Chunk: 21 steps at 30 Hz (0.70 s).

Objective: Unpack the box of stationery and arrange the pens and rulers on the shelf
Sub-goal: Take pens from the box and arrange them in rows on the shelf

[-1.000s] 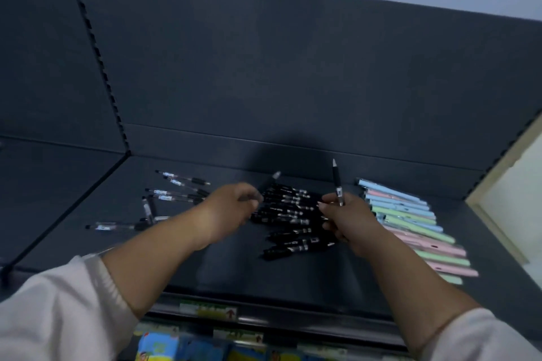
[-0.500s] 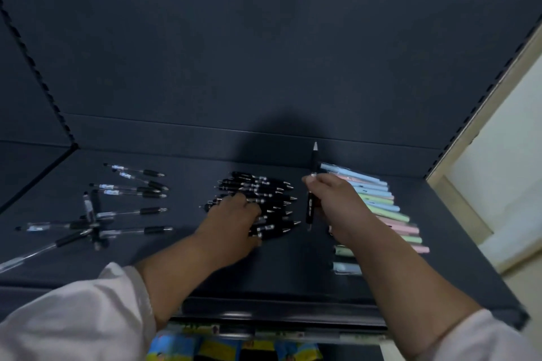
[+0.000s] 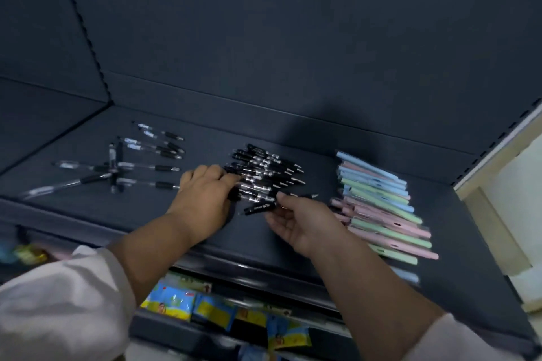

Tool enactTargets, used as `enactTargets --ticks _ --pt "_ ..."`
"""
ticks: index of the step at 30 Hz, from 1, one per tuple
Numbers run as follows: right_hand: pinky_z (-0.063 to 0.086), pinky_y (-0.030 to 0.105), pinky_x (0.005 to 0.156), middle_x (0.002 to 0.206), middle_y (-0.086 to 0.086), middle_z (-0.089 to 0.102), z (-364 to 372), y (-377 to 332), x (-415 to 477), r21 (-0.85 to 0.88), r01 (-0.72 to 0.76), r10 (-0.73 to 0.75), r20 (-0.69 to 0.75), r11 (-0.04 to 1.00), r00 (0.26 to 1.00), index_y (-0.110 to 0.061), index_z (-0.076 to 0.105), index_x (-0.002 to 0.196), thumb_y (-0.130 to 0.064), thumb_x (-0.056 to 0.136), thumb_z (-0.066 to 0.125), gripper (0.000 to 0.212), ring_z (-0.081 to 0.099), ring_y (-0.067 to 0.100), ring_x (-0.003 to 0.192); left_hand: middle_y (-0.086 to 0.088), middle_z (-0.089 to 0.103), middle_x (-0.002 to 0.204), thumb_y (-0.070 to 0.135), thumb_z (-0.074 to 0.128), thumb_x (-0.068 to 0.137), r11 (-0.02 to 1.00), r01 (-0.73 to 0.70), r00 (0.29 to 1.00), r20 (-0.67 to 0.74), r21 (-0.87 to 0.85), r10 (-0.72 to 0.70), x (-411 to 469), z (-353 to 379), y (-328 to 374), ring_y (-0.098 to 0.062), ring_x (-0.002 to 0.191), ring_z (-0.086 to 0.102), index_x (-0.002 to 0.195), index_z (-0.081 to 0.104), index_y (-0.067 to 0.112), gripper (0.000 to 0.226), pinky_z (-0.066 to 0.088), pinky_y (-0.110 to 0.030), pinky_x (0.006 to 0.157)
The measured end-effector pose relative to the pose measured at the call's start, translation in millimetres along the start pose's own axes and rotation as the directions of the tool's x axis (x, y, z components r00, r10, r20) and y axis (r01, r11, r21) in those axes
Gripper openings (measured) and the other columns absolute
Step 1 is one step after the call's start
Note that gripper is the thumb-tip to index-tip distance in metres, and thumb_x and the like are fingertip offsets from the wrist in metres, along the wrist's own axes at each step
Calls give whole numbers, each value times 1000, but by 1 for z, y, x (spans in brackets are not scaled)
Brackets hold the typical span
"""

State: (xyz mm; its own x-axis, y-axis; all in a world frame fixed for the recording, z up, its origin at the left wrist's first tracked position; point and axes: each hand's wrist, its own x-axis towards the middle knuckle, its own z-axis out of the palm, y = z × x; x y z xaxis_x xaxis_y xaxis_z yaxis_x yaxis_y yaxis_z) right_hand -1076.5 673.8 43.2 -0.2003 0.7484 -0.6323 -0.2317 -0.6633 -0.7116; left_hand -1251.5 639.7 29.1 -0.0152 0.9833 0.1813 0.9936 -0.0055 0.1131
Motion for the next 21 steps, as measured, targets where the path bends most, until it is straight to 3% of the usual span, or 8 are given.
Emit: enactTargets --ticks 5,8,11,14,17,19,21 --pt "57 37 70 88 17 57 20 9 -3 123 -55 57 -17 991 998 -2 58 93 -10 95 57 8 60 25 82 -1 44 129 28 51 90 998 59 998 -9 20 -59 -24 -25 -21 -25 124 36 138 41 30 49 26 -35 102" --pt "60 38 58 87 18 55 35 18 -10 128 -54 57 -21 990 998 1 51 106 -10 98 50 14 60 27 77 -6 48 124 29 57 88 998 63 997 -50 11 -62 -43 -40 -37 -29 121 40 136 46 25 49 29 -38 100" --pt "56 29 47 84 16 55 60 29 -23 49 -32 32 -1 998 999 2 50 95 -7 99 43 12 58 26 73 -4 48 125 31 57 88 997 80 993 -89 10 -79 -67 -55 -58 -28 121 40 135 47 25 48 28 -38 100" --pt "49 29 59 77 13 53 98 43 -40 -59 2 -2 -5 998 1000 1 49 81 -6 100 39 22 54 23 67 -1 46 127 34 55 89 995 100 990 -103 22 -97 -99 -72 -90 -25 123 38 136 45 28 49 27 -35 102" --pt "45 28 57 69 11 52 144 68 -56 -229 81 -84 -1 970 996 -4 49 74 -6 99 41 26 53 21 61 -4 48 124 32 56 88 988 154 979 -139 34 -148 -140 -91 -132 -28 122 39 135 47 26 49 27 -35 100" --pt "51 33 61 72 10 57 177 90 -65 -434 254 -256 54 864 965 -11 54 77 -5 94 46 20 57 23 62 -5 49 119 32 58 86 978 204 968 -156 46 -195 -170 -101 -162 -30 118 42 133 49 24 49 30 -37 97" --pt "53 36 74 81 4 62 210 115 -74 -673 501 -462 259 543 848 -16 61 81 -6 87 51 16 61 23 73 -4 48 119 34 57 87 965 251 959 -151 71 -239 -201 -112 -194 -29 117 42 133 48 23 48 30 -38 95"
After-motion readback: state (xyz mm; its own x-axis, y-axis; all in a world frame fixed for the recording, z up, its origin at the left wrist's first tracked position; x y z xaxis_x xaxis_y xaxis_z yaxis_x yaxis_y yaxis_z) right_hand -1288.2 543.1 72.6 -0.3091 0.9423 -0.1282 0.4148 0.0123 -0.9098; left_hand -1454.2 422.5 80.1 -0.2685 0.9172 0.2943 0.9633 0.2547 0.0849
